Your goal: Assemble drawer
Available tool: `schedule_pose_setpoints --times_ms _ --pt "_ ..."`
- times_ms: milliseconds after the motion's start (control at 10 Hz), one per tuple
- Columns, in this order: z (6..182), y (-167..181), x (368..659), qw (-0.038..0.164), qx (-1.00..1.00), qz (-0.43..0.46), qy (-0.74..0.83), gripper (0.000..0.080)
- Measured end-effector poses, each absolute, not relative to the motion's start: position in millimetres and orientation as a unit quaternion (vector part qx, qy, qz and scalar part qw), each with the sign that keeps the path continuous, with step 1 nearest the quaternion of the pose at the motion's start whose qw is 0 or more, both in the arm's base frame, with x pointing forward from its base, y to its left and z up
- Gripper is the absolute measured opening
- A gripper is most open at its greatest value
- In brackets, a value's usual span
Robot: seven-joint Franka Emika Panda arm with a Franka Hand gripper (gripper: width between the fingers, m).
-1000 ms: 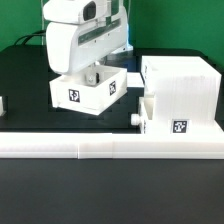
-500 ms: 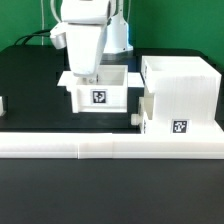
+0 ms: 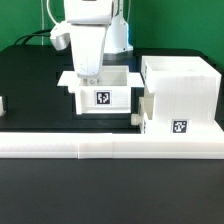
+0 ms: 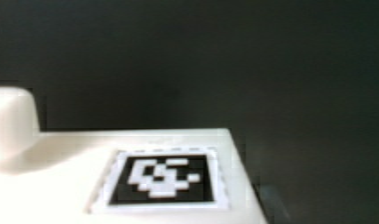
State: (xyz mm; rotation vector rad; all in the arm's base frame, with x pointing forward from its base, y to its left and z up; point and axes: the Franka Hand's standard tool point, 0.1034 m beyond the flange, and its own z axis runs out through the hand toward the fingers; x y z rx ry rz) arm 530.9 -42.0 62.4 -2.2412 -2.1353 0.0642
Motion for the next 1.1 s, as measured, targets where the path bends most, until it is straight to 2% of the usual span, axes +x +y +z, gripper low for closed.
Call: schedule_pose_setpoints --times_ms 200,1100 --pt "60.5 -42.0 533.3 0.016 -0.724 0.013 -0.689 0.0042" --pt "57.7 -28.1 539.1 0.013 -0.722 0.007 -0.691 0.0042"
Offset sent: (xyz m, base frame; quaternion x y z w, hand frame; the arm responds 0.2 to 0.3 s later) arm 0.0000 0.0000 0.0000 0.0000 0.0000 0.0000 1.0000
